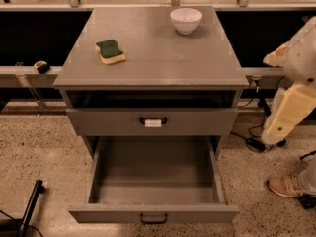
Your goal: Close middle drawer
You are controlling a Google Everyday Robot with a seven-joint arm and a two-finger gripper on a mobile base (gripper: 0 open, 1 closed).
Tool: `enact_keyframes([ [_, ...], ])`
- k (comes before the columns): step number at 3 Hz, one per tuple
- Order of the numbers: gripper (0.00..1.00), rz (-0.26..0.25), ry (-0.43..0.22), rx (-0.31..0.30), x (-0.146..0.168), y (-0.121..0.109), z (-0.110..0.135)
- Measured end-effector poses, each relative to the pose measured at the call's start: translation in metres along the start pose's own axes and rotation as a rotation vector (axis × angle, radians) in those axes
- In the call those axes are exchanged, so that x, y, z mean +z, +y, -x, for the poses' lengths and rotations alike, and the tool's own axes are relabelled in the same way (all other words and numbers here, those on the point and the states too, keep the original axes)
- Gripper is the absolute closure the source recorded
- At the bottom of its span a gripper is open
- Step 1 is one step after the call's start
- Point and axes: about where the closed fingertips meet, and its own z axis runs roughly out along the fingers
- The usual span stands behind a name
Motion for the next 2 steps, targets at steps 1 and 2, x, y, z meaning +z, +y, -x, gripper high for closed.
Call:
enact_keyframes([
  [1, 0.00, 0.071, -0.137, -0.001, 0.070, 0.032, -0.008],
  [2, 0.00, 0.074, -0.196, -0.026, 0.103, 0.048, -0.015],
])
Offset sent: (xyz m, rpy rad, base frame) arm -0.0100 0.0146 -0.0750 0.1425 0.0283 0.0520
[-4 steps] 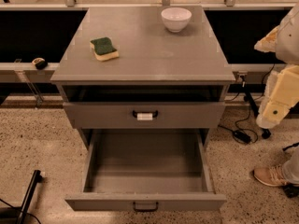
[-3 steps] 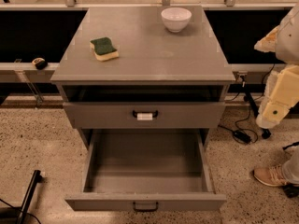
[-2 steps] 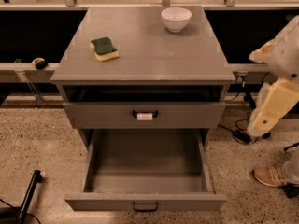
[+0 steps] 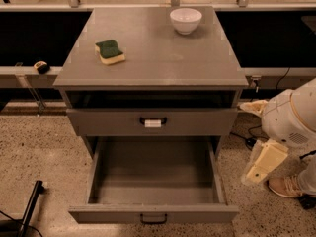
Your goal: Close middle drawer
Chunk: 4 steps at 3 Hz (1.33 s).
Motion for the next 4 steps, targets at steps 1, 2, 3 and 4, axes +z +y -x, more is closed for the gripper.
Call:
enact_keyframes([
  [1, 0.00, 0.044, -0.050, 0.023, 0.026, 0.006, -0.010],
  [2, 0.00, 0.094, -0.203, 0.046, 0.085, 0.031, -0.029],
  [3, 0.00, 0.132, -0.338, -0.008, 0.122, 0.051, -0.037],
  [4, 0.00, 0.129, -0.349, -0.072, 0.126, 0.053, -0.039],
])
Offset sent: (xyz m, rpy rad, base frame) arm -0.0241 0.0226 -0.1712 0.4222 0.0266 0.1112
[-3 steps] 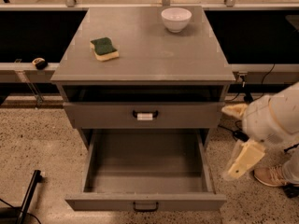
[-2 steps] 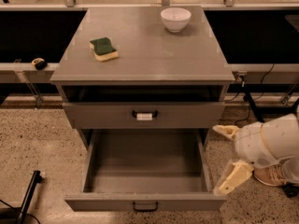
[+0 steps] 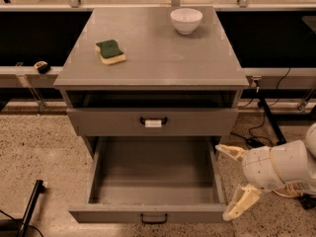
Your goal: Close middle drawer
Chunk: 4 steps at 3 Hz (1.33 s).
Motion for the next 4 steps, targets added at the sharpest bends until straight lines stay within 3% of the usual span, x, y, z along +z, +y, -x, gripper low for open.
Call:
enact_keyframes([
  [1, 0.00, 0.009, 0.007, 0.019, 0.014, 0.000, -0.013],
  [2, 0.00, -0.017, -0.074, 0.030, 0.056, 0.012, -0.042],
  [3, 0.00, -0.046, -0.180, -0.064, 0.092, 0.020, -0.064],
  [4, 0.00, -0.039, -0.199, -0.119, 0.102, 0.025, -0.067],
])
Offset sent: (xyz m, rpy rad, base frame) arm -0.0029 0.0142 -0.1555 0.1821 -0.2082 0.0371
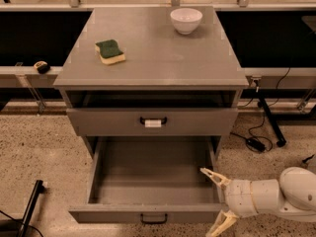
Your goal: Close middle drawer
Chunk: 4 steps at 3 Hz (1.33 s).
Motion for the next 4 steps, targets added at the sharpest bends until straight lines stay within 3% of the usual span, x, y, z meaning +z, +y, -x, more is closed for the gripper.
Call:
enact_keyframes([
  [2, 0.00, -0.024, 0.018, 0.006, 0.016, 0.011, -0.012],
  [3, 0.15, -0.035, 0.078, 0.022, 0.045, 0.029, -0.036],
  [4, 0.38, -0.031, 0.152, 0.041, 0.068, 0.041, -0.058],
])
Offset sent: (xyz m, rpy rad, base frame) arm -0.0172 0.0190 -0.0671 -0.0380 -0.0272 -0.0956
